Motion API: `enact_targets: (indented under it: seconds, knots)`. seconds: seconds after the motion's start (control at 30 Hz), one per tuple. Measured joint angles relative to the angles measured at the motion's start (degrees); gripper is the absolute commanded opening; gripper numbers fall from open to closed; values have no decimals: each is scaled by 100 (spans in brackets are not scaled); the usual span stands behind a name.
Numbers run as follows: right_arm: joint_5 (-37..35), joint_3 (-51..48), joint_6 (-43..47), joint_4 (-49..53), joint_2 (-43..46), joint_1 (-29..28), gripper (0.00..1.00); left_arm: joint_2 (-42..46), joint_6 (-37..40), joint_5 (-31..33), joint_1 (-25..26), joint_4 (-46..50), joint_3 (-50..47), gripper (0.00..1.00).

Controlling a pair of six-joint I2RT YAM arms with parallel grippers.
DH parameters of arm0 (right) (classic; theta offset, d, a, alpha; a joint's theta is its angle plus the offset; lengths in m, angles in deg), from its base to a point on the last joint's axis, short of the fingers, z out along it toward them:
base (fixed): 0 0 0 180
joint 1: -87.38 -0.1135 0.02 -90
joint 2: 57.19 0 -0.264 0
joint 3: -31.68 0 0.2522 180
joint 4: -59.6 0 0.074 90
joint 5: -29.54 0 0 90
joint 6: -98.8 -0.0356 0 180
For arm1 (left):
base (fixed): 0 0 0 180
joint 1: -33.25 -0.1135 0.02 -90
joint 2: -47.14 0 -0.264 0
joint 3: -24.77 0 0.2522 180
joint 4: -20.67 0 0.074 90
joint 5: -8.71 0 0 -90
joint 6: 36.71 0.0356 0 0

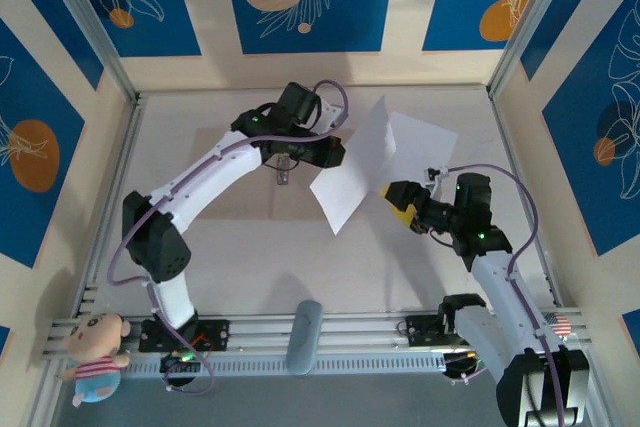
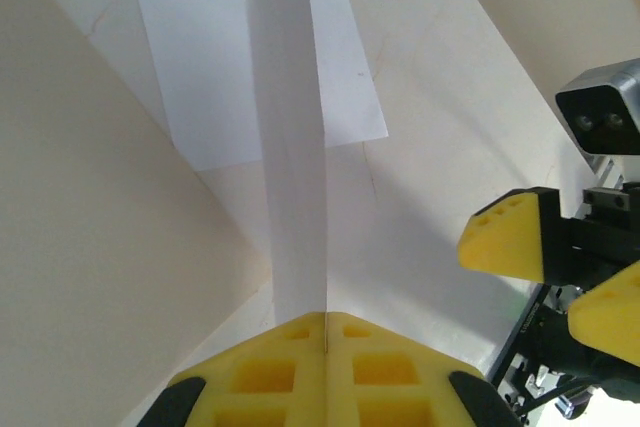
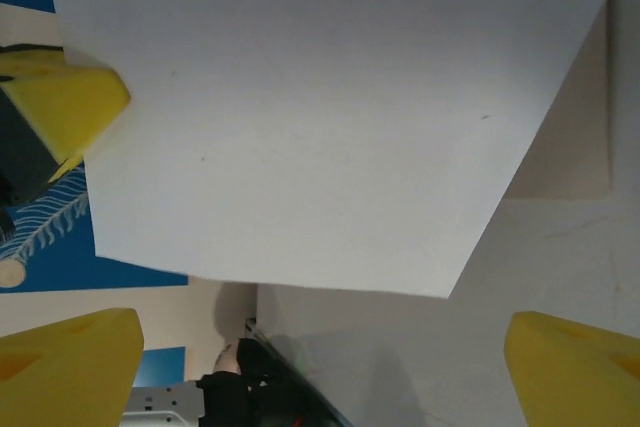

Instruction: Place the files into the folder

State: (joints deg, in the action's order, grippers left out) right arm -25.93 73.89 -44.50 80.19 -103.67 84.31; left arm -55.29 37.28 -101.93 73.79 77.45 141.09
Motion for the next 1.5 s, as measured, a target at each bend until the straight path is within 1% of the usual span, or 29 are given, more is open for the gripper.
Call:
enact_targets:
  seconds: [0.17,0.33,0.47,0.63,0.8,0.97,1.17,1.5]
  knots:
    - [-4,-275,-664,-892,17,-160,95,334,-20,234,0,573,367,0]
    - [-136,-295,-938,-1458,-96,-450,98,822,-107,387,0,940,774,0]
    - [-262,-295,-1145,-1939,-380,-616,99,1187,-243,400,0,1126,975,0]
    - [-306,-210,-1497,-2605,-892,-820,100,1325,-407,356,0,1320,1228,0]
    - [-271,157,-1781,-2970,-1311,-970,100,1331,-557,175,0,1462,1237,0]
    - [-105,560,-2041,-3239,-1624,-973,99,1388,-723,-125,0,1460,1235,0]
    - [46,573,-2448,-3718,-1904,-1029,99,1528,-975,-535,0,1200,1093,0]
    - [153,573,-2828,-4164,-1937,-1071,99,1827,-1394,-1045,0,575,562,0]
